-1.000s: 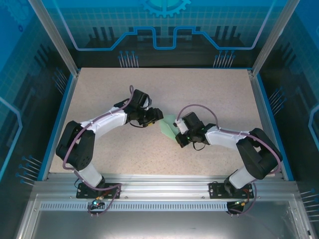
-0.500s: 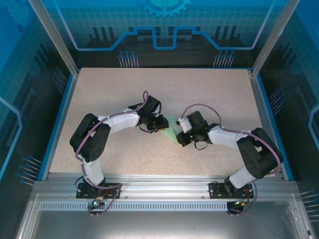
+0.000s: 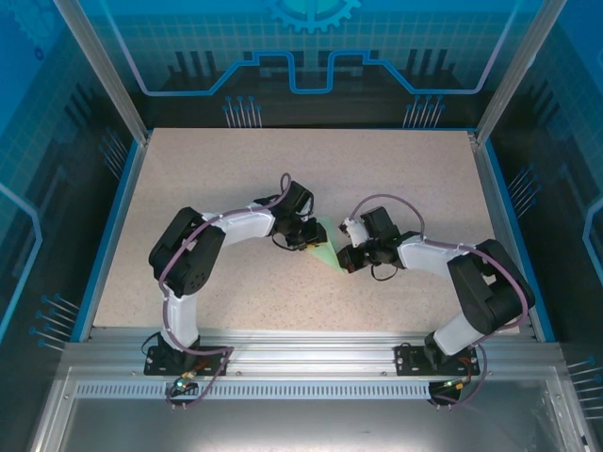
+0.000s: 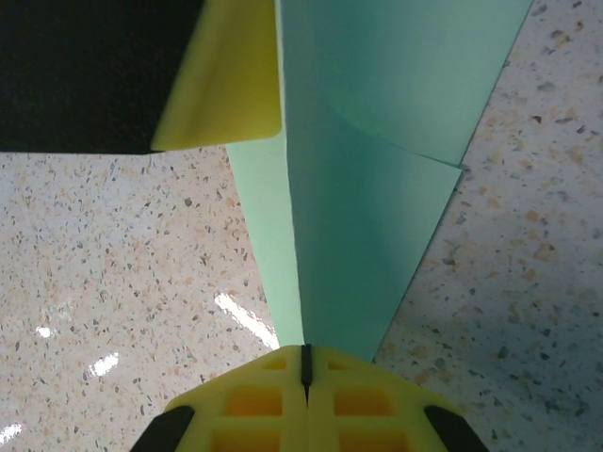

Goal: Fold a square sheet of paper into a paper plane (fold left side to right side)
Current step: Fourth fold the wing at the center of the table.

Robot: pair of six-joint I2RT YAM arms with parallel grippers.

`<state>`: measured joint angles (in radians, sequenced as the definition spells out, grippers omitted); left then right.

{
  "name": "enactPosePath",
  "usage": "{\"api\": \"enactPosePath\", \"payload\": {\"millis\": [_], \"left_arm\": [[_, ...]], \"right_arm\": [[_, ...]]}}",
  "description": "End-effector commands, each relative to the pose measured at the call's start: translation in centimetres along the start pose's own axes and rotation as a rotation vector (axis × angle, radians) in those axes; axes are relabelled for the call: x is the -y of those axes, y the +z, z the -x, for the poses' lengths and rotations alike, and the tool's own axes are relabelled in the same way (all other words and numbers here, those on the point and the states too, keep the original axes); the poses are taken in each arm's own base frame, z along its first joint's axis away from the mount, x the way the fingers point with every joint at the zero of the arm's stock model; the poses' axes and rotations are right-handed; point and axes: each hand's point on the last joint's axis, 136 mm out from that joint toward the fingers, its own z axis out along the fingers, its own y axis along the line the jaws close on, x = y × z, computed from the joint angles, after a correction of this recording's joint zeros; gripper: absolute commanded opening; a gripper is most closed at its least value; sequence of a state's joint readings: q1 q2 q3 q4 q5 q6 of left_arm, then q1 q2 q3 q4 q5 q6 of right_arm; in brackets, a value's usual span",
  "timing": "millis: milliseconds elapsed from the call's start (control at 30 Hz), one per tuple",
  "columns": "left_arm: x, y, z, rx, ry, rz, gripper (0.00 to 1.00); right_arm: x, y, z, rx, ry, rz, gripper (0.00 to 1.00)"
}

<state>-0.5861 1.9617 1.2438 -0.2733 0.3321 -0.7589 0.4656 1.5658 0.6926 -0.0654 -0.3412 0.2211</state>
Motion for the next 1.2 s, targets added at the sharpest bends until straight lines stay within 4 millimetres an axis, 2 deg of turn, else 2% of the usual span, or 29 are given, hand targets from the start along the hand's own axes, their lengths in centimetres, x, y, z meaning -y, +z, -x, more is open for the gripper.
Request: {"api": "enactPosePath", "payload": {"millis": [0, 533, 767, 967, 1167], "left_arm": [[1.4, 0.2, 0.3, -0.008, 0.017, -0.035, 0.30], [0.9, 1.2, 0.4, -0.018, 0.003, -0.018, 0.31], [0.8, 1.2, 0.4, -0.017, 0.002, -0.013, 0.31], [0.7, 1.1, 0.4, -0.018, 0.003, -0.011, 0.31], [0.8, 1.0, 0.5, -0.014, 0.004, -0.012, 0.31]], "right_arm": [[0.2, 0.4, -0.4, -0.013, 0.032, 0.025, 0.00], [0.3, 0.3, -0.5, -0.020, 0.046, 0.030, 0.00], [0.1, -0.9, 0.7, 0.032, 0.030, 0.009, 0.18], [-0.6, -1.1, 2.1, 0.058, 0.020, 0.044, 0.34], [-0.7, -0.5, 2.9, 0.055, 0.015, 0.062, 0.38]]}}
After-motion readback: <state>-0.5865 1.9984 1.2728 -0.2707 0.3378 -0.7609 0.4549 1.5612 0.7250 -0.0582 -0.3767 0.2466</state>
